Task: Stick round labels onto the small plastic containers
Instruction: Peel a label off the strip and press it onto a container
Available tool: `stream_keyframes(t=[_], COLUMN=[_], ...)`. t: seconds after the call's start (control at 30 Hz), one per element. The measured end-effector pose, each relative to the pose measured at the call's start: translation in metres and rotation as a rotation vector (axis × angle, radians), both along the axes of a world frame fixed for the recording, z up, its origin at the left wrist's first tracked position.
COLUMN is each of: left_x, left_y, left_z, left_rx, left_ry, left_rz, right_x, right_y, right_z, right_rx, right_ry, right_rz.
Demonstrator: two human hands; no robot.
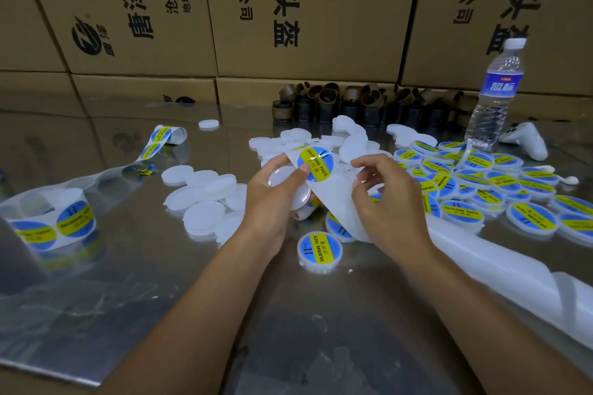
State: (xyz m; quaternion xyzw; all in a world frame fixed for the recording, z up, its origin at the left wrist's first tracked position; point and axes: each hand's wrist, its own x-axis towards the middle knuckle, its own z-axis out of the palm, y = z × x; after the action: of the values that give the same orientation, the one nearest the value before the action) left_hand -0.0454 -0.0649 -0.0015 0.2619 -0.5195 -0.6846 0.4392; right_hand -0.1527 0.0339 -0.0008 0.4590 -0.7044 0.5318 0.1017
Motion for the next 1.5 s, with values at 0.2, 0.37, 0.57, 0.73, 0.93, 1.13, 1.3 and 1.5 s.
stream_keyframes(t=[0.2, 0.37, 0.57, 0.73, 0.93, 1.13, 1.3, 1.5], left_x=[0.0004, 0.0019, 0.0032, 0.002, -0.0003, -0.0003, 0.0, 0.0001], left_y=[0.0023, 0.006, 0.0058, 0.0055, 0.005, 0.0053, 0.0058, 0.0069], left_z=[-0.0018, -0.0022, -0.0031, -0.0037, -0.0016, -0.0014, 0.0003, 0.001], left_rx=[-0.16, -0.225, -0.234, -0.194, -0.128, -0.103, -0.088, -0.096], left_ry=[-0.09, -0.091, -0.11, -0.089, -0.077, -0.071, -0.1, -0.143], left_rz=[-0.041, -0.194, -0.256, -0.267, -0.22, -0.229, -0.212, -0.199], right_x=[0.005, 0.0033, 0.0008, 0.001, 0.0021, 0.0034, 0.0022, 0.0031], right_y=[-0.0001, -0.0012, -0.0012, -0.001, 0.0003, 0.0012, 0.0014, -0.0002], right_z=[-0.0017, -0.0023, -0.0039, -0.0029, -0.002, -0.0014, -0.0018, -0.0016], right_rx=[-0.046, -0.038, -0.067, -0.084, -0.063, -0.086, -0.076, -0.073], right_ry=[0.253, 0.307, 0.317, 0.333, 0.396, 0.415, 0.397, 0.363], right_rz=[-0.026, -0.037, -0.048, -0.061, -0.06, -0.059, -0.044, -0.033])
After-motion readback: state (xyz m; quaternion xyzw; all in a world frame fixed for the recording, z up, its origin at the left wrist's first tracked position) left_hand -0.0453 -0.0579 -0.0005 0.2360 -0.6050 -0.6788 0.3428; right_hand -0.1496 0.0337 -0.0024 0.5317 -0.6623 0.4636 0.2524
